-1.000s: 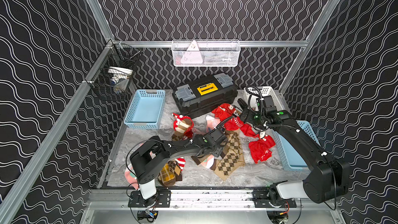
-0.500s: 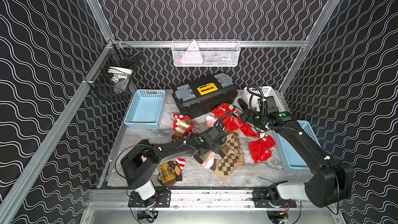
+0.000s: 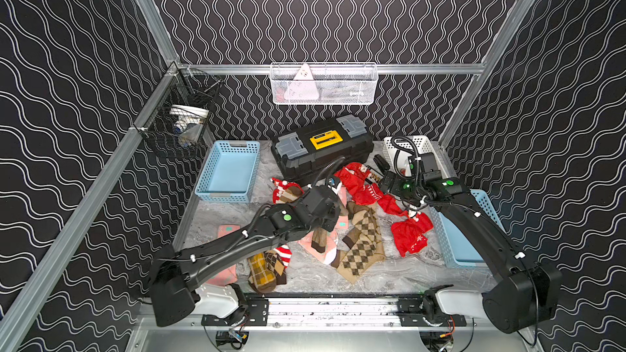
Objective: Sort the socks into the basket by color
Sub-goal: Pick up the sock at the center of the board, then place the sock in the bin.
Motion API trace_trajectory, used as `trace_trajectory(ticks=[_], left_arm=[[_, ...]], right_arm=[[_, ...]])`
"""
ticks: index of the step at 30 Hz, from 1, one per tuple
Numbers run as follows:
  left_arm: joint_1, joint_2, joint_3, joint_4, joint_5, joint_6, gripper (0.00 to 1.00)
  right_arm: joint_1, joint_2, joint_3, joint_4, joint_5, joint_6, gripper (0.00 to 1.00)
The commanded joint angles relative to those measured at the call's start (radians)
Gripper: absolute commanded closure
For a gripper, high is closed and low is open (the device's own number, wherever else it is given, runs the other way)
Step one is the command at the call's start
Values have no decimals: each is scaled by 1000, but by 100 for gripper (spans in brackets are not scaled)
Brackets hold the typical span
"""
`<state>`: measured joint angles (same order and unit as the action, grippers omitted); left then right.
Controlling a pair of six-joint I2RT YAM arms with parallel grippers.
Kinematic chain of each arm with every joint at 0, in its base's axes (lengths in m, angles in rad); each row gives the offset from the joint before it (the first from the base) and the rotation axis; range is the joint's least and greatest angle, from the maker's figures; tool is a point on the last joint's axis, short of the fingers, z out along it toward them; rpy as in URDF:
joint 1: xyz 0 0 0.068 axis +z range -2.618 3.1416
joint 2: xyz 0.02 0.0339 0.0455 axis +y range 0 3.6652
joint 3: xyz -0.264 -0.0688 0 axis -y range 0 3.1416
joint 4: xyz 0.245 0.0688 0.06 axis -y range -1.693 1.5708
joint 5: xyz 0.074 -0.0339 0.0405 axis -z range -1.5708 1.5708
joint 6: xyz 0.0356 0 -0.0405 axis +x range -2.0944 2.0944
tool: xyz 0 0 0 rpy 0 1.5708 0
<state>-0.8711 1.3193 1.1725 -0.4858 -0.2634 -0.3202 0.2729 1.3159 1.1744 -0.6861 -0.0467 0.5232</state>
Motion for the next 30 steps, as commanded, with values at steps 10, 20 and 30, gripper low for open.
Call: trace_trajectory(ticks=[10, 20, 30], left_arm=[[373, -97, 142, -190, 102, 44, 100], [770, 43, 268, -146, 249, 119, 100], [986, 232, 426, -92, 226, 175, 100]], right_arm=[[16, -12, -27, -12, -36, -3, 0], [33, -12, -36, -9, -48, -6, 0], [38, -3, -36, 2, -63, -5, 0]])
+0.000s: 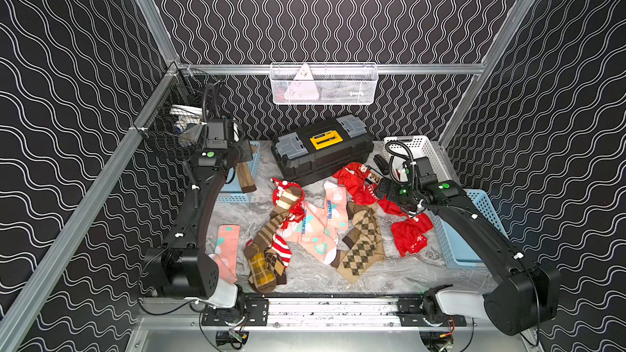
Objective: Sort the socks into the basket by color
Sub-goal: Place the sock in the bin.
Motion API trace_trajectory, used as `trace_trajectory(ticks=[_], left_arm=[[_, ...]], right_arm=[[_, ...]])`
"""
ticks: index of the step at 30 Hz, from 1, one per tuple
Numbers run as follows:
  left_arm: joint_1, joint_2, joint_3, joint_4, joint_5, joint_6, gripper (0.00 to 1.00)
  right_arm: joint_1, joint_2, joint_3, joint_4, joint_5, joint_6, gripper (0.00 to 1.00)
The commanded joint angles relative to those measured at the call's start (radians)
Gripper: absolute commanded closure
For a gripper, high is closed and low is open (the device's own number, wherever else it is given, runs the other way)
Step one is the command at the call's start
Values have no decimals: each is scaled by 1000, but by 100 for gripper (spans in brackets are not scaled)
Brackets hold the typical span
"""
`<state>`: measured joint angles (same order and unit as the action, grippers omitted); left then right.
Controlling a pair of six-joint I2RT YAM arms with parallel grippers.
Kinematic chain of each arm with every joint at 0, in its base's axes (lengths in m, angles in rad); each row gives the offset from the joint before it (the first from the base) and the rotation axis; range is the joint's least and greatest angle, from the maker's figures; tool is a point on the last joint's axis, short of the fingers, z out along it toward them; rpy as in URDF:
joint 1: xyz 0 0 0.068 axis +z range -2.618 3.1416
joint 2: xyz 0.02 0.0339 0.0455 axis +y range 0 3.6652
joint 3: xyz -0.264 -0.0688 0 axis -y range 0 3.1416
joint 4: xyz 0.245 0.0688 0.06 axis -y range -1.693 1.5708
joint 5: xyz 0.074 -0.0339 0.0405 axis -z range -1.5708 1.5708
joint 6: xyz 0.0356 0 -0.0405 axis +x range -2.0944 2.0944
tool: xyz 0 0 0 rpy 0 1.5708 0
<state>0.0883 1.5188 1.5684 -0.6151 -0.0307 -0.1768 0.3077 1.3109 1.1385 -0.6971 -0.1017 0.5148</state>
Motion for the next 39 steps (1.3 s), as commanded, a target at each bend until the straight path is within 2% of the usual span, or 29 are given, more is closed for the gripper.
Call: trace_trajectory(ticks=[1, 7, 13, 25, 28, 33, 35, 37, 39], left_arm=[[42, 46, 35, 50, -7, 29, 100], [73, 143, 29, 135, -83, 77, 100], [86, 214, -42, 227, -170, 128, 100], [111, 343, -78, 208, -107, 87, 100], [113, 360, -85, 207, -85, 67, 96], [113, 352, -102, 217, -57, 49, 82], [113, 339, -109, 220, -49, 45, 73], [113, 321, -113, 224, -40, 40, 56], [113, 302, -113, 217, -24, 30, 35]], right_arm=[[2, 7, 1, 15, -8, 4, 0], [4, 27, 1, 18, -12, -4, 0], [6, 35, -36, 13, -9, -12, 0], [19, 59, -29, 8, -6, -15, 0], [22, 65, -23, 8, -5, -15, 0], [31, 65, -28, 10, -2, -13, 0], [34, 65, -30, 13, -2, -12, 0], [37, 66, -32, 15, -2, -10, 0], [40, 68, -32, 18, -2, -9, 0]])
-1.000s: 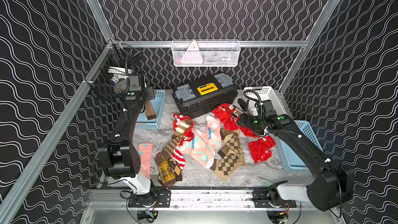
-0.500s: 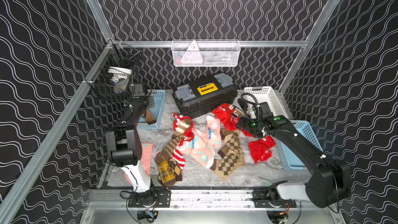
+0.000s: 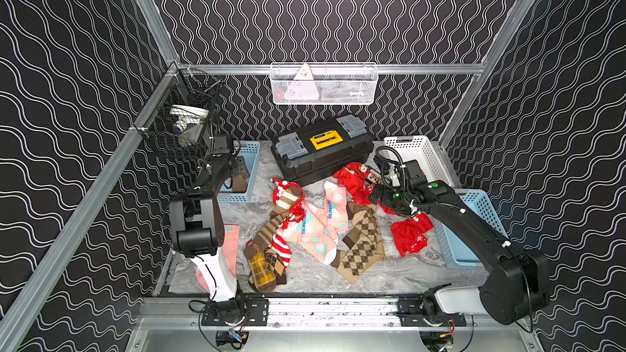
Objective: Sort the socks into the basket by color
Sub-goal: Place the sock in the bin, then pick up the sock at the center of the board.
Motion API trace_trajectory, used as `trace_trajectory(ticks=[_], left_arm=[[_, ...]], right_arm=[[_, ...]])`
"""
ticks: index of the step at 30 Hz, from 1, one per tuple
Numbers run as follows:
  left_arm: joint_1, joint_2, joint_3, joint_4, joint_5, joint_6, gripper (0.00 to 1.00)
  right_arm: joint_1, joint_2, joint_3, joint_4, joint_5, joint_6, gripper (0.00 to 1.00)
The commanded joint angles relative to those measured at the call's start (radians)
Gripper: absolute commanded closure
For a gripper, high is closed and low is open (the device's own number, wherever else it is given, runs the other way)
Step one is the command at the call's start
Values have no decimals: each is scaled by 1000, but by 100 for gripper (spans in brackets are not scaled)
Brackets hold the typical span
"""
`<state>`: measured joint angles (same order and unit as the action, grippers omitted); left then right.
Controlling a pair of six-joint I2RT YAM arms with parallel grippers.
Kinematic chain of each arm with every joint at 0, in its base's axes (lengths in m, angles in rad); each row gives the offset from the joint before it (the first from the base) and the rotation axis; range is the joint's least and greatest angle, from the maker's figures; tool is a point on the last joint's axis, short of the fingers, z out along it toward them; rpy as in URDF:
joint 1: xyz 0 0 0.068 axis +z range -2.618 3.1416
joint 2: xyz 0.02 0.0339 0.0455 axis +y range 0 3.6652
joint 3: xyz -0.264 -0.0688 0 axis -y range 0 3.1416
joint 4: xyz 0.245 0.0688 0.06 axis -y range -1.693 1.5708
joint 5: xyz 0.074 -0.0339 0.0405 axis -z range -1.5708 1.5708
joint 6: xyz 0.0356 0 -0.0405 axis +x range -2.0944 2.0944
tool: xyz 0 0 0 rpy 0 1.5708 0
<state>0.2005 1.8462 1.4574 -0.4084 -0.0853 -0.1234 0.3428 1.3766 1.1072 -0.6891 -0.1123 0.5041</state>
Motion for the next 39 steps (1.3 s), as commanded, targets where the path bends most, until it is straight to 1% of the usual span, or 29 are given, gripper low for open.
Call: trace_trajectory(ticks=[1, 3, 8, 11, 18, 21, 24, 26, 28, 32, 37, 39], left_arm=[[1, -32, -1, 5, 39, -26, 31], [-1, -58, -3, -10, 69, -44, 28], [-42, -167, -52, -41, 122, -99, 28], [-117, -248, -105, -70, 130, -136, 29], [-333, -426, -251, -157, 60, -221, 31], [-404, -492, -314, -192, 36, -275, 33], [-481, -531, -368, -228, -9, -340, 35], [-529, -536, -403, -245, -17, -381, 36], [-575, -544, -444, -257, -49, -430, 36], [-600, -566, -544, -233, -64, -500, 35], [-604, -572, -586, -235, -128, -517, 35], [-604, -563, -600, -217, -118, -514, 36]], right_arm=[[7, 4, 1, 10, 9, 2, 0], [9, 4, 1, 13, 10, 2, 0], [17, 12, 0, 21, 9, 2, 0], [22, 17, -2, 26, 8, 2, 0], [44, 7, -22, 33, 6, 6, 0], [50, -3, -43, 43, 4, 13, 0], [54, -7, -59, 51, 0, 17, 0], [56, -7, -69, 60, -1, 20, 0], [58, -5, -78, 66, -3, 24, 0], [61, -2, -88, 78, -6, 26, 0], [62, 6, -93, 79, -6, 20, 0], [62, 7, -97, 83, -6, 20, 0]])
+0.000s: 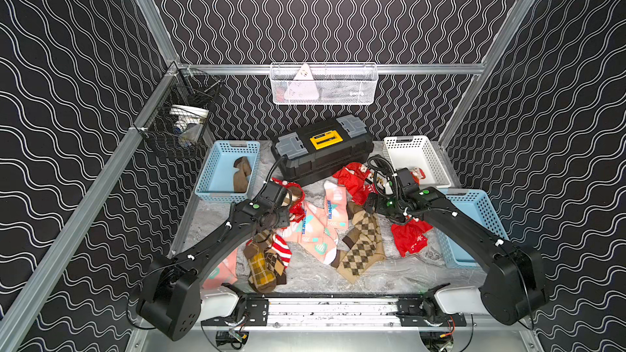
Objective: Sort the socks into the basket by color
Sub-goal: Pick up the sock at the center of the board.
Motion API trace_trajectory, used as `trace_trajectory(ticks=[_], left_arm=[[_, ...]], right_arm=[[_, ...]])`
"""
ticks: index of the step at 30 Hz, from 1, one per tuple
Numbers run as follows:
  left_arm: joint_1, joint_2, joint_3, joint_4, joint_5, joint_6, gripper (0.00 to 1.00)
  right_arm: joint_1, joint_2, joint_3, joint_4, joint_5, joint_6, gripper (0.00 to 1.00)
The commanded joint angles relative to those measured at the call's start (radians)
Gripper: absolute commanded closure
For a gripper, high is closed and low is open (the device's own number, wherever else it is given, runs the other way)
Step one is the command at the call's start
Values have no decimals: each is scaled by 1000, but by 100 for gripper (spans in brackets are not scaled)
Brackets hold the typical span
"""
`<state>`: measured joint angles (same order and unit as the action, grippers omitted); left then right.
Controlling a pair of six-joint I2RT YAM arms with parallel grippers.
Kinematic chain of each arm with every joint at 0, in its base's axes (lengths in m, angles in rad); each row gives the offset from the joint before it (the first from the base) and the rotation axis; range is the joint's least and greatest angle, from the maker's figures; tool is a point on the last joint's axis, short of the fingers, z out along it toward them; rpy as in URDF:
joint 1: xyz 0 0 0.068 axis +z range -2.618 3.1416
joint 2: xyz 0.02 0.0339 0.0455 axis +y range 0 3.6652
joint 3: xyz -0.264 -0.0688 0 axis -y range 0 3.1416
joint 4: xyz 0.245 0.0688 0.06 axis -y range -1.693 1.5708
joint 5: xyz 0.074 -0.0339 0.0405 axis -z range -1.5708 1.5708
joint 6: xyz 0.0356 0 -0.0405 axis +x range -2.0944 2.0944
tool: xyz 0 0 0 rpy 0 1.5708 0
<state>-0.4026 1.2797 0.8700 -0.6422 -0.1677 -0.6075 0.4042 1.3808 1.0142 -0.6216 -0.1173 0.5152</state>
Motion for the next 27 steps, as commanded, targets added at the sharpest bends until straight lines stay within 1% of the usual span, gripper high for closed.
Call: trace_trajectory(ticks=[1, 4, 12, 14, 17, 19, 22, 23, 25, 26, 27], left_arm=[[-1, 24, -10, 20, -33, -28, 36], [-1, 66, -27, 32, -31, -46, 35], [0, 55, -58, 39, -92, -57, 40], [-1, 62, -59, 44, -95, -55, 46], [-1, 69, -66, 54, -90, -58, 60], [-1, 74, -71, 64, -84, -54, 63], [-1, 87, -71, 67, -71, -52, 61], [-1, 87, -72, 70, -69, -53, 57], [-1, 92, -70, 66, -73, -57, 40], [-1, 95, -70, 62, -72, -57, 37], [-1, 96, -71, 64, -72, -55, 36]], right_arm=[[1, 4, -4, 17, -2, 9, 0], [1, 10, -6, 22, -1, 11, 0], [1, 16, -19, 26, 1, 11, 0], [1, 19, -20, 29, -2, 12, 0], [1, 20, -19, 29, -3, 11, 0], [1, 19, -19, 29, -1, 11, 0], [1, 17, -19, 28, 1, 11, 0], [1, 16, -20, 28, 2, 11, 0], [1, 17, -21, 29, -1, 13, 0], [1, 16, -22, 29, -1, 12, 0], [1, 15, -22, 29, -1, 12, 0]])
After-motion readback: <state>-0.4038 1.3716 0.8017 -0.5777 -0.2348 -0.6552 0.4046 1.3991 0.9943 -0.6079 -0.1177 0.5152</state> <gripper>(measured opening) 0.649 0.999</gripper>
